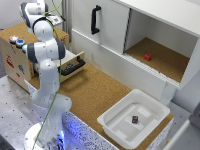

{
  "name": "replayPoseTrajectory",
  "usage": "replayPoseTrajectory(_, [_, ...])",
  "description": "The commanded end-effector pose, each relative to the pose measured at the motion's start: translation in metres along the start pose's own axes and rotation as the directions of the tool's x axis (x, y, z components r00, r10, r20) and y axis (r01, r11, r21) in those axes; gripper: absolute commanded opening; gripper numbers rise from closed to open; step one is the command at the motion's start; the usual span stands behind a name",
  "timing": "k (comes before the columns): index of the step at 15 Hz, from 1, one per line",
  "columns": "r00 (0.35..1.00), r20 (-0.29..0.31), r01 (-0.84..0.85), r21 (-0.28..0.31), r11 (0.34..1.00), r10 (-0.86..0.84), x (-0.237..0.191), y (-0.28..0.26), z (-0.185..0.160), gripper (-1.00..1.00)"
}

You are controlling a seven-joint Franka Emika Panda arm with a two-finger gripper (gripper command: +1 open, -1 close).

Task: Push the yellow block inside the drawer

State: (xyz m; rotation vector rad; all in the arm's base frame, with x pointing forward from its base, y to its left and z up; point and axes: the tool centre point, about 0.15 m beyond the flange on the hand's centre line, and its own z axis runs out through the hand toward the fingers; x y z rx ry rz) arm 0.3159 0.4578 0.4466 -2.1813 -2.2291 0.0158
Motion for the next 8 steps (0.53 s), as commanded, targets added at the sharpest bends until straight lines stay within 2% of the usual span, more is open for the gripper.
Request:
replayPoseTrajectory(1, [0.997,-0.070,-0.019,-0.032,0.999,0.017,-0.043,-0.008,0.004,-1.00])
replayPoseTrajectory(8, [0.995,-0.081,-0.055,-0.031,0.998,0.052,-0.069,-0.013,0.005,-1.00])
